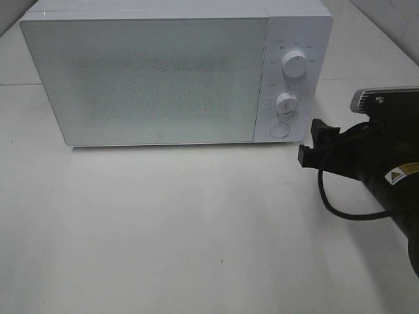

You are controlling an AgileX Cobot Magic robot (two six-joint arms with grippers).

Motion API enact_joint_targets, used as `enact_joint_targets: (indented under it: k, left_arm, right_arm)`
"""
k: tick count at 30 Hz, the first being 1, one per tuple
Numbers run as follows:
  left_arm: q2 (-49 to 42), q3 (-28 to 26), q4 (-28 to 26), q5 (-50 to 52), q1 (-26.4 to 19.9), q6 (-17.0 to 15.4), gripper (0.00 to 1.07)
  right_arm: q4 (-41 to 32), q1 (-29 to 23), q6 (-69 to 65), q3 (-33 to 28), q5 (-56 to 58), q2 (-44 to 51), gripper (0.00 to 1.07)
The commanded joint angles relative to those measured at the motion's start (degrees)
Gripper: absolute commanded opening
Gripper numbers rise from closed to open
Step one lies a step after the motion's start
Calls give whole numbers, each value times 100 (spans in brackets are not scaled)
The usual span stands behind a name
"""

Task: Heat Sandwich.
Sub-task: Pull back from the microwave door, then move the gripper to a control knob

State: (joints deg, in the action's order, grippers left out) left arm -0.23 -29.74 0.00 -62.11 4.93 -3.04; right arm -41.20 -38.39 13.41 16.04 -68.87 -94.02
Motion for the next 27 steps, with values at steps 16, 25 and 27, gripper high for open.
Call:
enact_joint_targets:
  k: [16,25,27]
  left_arm:
    - [-132,0,0,74,-17,-29,98]
    - [-92,0,0,74,-17,-29,98]
    - [-92,0,0,74,-17,-29,98]
  right_arm:
    - [-556,-688,34,92,-1106,-80,75]
    - [-69,-286,23,476,-1089,-481,75]
    - [-69,-286,6,527,-1077,-539,75]
